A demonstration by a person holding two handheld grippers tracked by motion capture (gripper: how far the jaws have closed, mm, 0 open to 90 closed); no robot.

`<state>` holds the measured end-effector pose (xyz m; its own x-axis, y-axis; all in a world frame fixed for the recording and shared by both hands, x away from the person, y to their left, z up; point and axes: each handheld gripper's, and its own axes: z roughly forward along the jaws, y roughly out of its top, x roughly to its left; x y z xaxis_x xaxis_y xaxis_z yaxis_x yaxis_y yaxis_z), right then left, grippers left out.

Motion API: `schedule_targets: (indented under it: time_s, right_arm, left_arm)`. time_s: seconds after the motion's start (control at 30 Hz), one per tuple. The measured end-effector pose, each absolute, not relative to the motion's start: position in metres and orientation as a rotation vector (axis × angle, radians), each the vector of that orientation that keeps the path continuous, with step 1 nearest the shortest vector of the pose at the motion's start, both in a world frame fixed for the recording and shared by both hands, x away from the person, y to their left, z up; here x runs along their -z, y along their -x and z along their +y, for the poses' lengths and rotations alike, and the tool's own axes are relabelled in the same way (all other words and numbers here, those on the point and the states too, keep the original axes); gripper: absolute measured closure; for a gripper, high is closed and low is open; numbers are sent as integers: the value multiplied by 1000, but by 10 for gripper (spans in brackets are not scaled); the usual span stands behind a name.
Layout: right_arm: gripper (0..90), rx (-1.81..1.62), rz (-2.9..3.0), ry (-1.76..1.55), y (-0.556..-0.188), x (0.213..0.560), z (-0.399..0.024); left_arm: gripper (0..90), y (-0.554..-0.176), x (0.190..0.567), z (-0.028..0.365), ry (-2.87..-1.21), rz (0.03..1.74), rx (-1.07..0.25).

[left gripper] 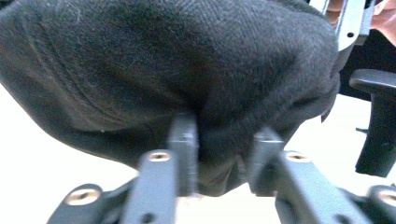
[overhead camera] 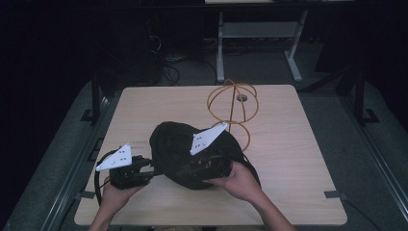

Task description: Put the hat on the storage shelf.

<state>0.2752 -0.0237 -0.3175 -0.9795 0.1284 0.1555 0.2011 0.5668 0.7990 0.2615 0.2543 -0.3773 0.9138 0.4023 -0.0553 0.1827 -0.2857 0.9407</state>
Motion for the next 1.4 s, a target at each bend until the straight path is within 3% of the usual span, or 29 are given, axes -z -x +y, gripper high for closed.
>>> schedule_targets:
  time_s: [0.07,0.17,0.33,0.7,0.77,1.07,1.4]
  right_arm:
    - [823,1416,-2695,287,-276,317,-26]
    - [819,1435,-2677,297,-277,316,-28]
    - [793,1468,-2648,334,-280,316,-32]
    - [628,1533,-2688,364,-284,317,-44]
    - [572,1566,-2678,383,-284,314,-53]
    - [476,1589,-2739,432,-283,314,-80]
    - [416,1588,-2761,547,-284,330,-115]
  left_arm:
    - [831,-261,375,254,-1862,422,-227]
    - [855,-260,369,255,-1854,414,-250]
    - [860,-260,359,257,-1860,409,-281]
    - [862,-265,325,255,-1898,395,-361]
    - [862,-267,320,259,-1892,408,-360]
    - [862,-274,307,263,-1920,408,-363]
    - [862,-286,296,266,-1904,426,-334]
